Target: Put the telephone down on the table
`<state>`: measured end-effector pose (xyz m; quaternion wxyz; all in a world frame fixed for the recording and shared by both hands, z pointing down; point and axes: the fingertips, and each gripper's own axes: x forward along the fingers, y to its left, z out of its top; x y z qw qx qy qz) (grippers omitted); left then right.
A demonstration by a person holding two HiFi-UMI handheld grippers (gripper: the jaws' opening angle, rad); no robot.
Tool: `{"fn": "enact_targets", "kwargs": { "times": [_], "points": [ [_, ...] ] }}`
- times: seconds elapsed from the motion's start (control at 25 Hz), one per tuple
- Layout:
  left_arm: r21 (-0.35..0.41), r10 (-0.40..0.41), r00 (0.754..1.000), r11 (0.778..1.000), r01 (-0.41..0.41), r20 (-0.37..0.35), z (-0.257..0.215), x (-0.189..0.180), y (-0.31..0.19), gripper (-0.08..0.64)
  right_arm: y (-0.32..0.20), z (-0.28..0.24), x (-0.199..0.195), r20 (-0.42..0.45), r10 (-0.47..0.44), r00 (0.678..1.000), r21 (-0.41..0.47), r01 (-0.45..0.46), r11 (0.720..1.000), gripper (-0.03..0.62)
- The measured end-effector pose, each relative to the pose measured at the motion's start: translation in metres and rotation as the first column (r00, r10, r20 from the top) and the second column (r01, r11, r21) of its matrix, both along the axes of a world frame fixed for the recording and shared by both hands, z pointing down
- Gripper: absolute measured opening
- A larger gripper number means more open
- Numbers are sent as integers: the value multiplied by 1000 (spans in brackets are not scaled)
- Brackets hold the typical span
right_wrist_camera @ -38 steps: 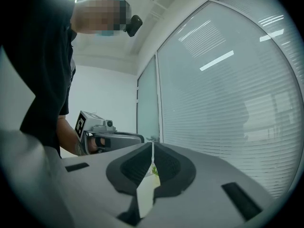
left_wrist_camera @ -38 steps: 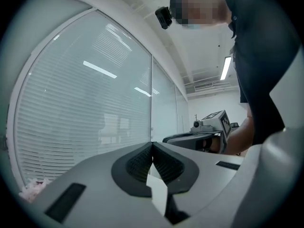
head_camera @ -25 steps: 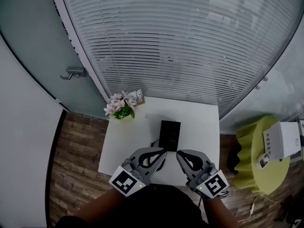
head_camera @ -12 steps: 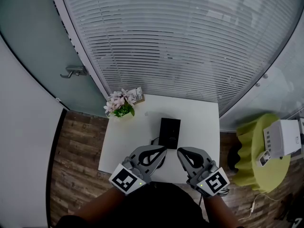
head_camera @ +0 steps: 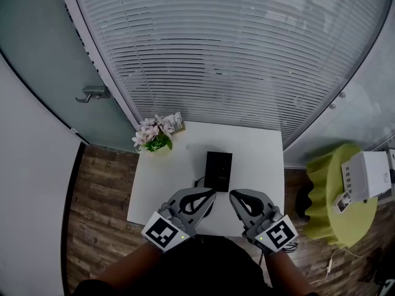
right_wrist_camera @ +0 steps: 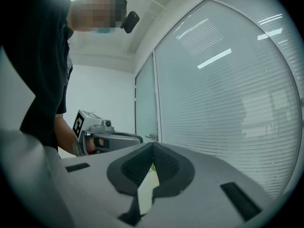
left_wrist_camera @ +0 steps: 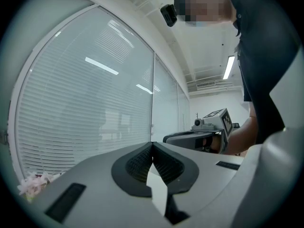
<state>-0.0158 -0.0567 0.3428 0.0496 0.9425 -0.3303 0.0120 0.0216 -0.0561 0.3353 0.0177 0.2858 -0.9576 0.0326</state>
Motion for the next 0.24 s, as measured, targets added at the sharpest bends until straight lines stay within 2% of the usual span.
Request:
{"fn": "enact_targets", "kwargs": {
  "times": [0.24],
  "points": [
    [-2, -2, 1000, 1000, 2, 6, 1, 2, 0, 9, 0, 1, 4, -4, -4, 1000, -2, 4, 1000, 23]
  ]
}}
